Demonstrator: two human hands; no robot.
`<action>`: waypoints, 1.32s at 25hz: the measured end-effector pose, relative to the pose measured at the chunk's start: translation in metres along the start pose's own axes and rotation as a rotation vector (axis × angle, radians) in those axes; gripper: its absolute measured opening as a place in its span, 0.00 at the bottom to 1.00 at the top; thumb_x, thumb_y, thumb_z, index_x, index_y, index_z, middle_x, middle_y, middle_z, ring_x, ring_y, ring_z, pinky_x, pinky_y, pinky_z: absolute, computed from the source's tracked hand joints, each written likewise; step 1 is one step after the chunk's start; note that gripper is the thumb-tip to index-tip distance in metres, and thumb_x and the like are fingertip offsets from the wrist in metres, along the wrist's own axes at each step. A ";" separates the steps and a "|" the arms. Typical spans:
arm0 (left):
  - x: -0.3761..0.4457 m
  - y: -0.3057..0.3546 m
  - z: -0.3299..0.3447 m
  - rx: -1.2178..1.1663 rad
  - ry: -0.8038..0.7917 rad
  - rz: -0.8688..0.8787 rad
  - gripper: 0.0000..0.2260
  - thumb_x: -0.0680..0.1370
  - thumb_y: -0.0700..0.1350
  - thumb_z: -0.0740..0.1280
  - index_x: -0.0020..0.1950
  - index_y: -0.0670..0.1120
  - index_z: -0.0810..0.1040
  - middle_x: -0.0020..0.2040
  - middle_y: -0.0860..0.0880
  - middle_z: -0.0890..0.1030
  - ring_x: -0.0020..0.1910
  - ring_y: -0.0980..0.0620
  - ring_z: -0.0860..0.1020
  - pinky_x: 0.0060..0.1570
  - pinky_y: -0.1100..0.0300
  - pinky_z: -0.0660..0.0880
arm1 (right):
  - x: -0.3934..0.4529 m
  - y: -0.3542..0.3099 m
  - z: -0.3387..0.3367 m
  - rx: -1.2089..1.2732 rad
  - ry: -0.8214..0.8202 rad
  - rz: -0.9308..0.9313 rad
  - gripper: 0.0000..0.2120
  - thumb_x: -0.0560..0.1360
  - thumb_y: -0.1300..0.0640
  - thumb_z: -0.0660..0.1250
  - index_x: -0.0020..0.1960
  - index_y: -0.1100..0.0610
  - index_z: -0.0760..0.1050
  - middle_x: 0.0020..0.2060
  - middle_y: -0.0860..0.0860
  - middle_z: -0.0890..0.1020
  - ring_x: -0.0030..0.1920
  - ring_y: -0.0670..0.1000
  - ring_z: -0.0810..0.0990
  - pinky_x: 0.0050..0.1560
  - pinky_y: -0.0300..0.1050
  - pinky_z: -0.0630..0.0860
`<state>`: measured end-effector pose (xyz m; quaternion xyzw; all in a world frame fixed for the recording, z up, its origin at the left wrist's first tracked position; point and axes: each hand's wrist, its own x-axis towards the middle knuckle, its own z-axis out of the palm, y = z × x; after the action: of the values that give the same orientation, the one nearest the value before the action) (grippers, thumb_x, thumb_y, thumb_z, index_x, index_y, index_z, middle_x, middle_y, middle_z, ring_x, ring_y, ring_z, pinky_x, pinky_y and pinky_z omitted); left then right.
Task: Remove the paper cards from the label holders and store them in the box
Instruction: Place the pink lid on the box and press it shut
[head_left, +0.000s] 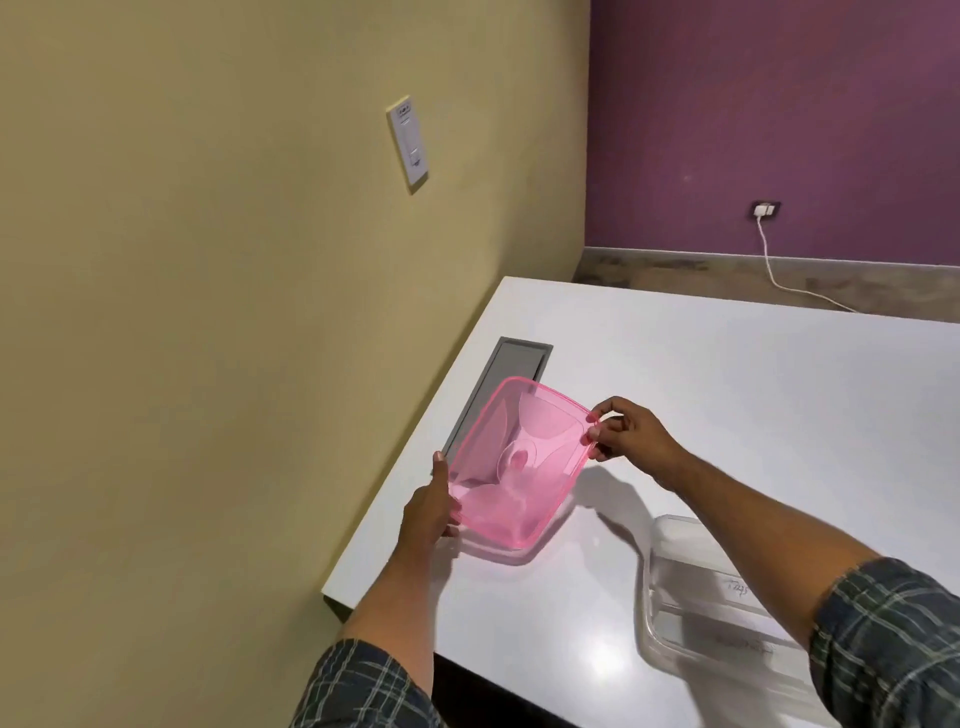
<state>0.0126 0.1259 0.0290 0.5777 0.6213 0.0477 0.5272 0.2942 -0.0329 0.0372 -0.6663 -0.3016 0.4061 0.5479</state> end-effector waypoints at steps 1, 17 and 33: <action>-0.002 0.006 0.008 -0.088 -0.091 -0.049 0.44 0.73 0.78 0.46 0.49 0.41 0.83 0.44 0.40 0.85 0.44 0.41 0.85 0.37 0.55 0.77 | -0.010 0.000 -0.016 0.022 0.015 -0.018 0.06 0.79 0.68 0.68 0.55 0.67 0.74 0.45 0.69 0.84 0.39 0.60 0.82 0.45 0.53 0.82; -0.058 0.096 0.167 0.747 -0.592 0.247 0.35 0.75 0.55 0.74 0.76 0.44 0.64 0.49 0.45 0.81 0.34 0.49 0.79 0.35 0.60 0.74 | -0.144 0.040 -0.186 -0.059 0.280 -0.001 0.06 0.72 0.74 0.71 0.46 0.67 0.79 0.48 0.61 0.87 0.50 0.53 0.87 0.52 0.49 0.82; -0.098 0.046 0.223 0.840 -0.692 0.324 0.51 0.62 0.55 0.81 0.76 0.58 0.53 0.48 0.44 0.85 0.33 0.43 0.86 0.34 0.56 0.77 | -0.191 0.076 -0.220 -0.464 0.143 0.158 0.15 0.68 0.67 0.60 0.45 0.53 0.81 0.41 0.51 0.84 0.41 0.49 0.79 0.43 0.41 0.72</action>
<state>0.1796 -0.0571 0.0203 0.8078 0.2813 -0.3152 0.4111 0.3890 -0.3179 0.0182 -0.8228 -0.2939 0.3194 0.3668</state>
